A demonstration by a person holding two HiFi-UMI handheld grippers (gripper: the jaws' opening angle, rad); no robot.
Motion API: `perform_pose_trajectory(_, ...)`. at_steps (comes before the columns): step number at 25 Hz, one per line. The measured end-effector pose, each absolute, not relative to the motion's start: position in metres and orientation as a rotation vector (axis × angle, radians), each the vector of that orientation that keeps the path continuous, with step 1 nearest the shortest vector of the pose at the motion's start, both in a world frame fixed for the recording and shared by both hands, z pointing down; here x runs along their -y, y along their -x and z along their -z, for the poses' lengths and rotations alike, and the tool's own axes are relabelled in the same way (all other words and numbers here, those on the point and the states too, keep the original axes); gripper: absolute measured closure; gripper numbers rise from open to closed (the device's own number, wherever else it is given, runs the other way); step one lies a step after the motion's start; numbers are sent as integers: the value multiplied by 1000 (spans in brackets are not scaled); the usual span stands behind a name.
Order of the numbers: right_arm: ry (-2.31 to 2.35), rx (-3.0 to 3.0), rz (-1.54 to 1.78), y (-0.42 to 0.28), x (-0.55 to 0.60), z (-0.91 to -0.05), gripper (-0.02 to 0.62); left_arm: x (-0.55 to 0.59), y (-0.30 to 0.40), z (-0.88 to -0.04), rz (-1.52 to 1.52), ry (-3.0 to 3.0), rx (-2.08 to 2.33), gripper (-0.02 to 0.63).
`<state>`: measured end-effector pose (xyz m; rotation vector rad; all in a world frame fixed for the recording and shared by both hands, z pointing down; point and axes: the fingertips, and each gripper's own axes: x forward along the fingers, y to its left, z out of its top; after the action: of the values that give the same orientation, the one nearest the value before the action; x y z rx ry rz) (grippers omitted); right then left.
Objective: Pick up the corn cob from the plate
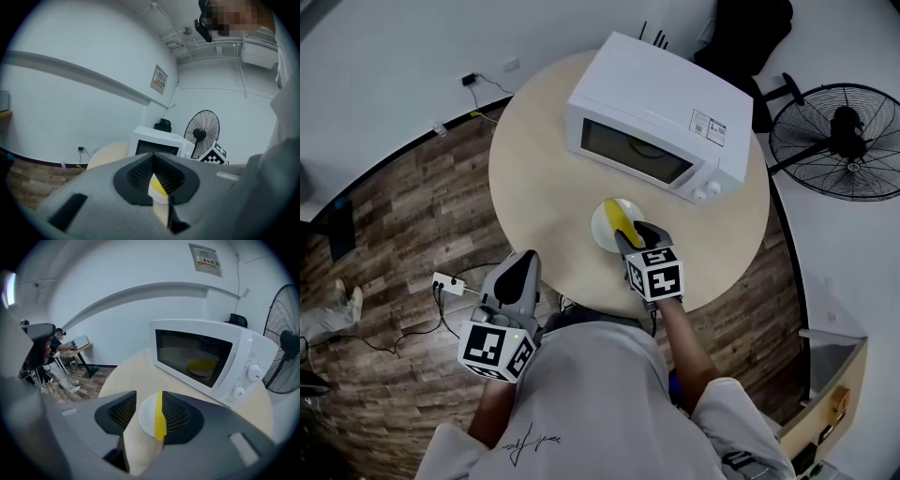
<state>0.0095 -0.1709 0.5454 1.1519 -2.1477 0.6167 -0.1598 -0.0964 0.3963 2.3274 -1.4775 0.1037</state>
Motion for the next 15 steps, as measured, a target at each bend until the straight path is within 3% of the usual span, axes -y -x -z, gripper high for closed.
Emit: perform_pose_trajectory(15,-1062,2090,-673,-7,181,-579,321,103,159,-402,-134,-2300,1486,614)
